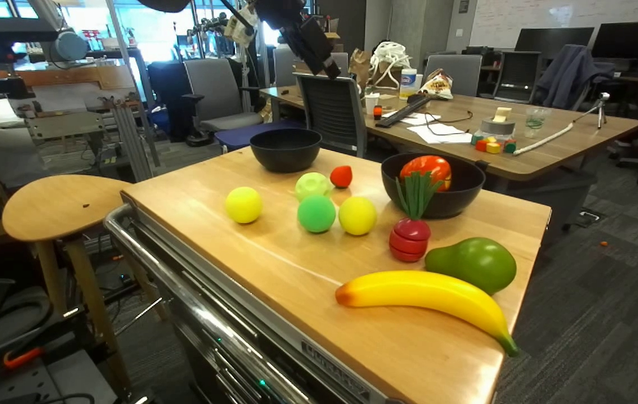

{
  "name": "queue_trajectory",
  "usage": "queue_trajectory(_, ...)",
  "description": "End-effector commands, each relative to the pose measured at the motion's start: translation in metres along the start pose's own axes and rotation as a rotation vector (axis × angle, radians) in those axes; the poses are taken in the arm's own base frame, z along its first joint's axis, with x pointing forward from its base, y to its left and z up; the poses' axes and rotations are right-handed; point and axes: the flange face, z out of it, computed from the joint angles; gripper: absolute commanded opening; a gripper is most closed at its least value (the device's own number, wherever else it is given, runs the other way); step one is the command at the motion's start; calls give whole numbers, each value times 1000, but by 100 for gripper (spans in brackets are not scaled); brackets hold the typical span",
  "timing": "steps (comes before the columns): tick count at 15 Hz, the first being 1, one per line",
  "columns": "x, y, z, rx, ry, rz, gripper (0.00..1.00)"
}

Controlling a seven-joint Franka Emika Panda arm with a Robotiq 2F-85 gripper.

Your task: Pick up the fruit toys from the table and put them in the two black bowls.

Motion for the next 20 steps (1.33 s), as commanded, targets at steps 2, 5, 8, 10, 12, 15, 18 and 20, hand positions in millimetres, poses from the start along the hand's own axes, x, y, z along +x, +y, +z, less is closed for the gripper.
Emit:
queue_trajectory(2,14,31,-60,-28,-276,14,100)
queue_trajectory(5,45,55,-75,111,-418,-12,100)
queue_trajectory(8,68,84,-52,238,-550,7,100)
queue_trajectory(10,57,86,-58,179,-503,20,100)
queue_trajectory(12,55,88,-53,172,-511,23,100)
queue_trajectory(15,40,87,-58,174,-519,24,100)
queue_trajectory(18,32,130,-49,165,-531,117,100)
queue_trajectory(20,31,174,-44,165,-497,220,100)
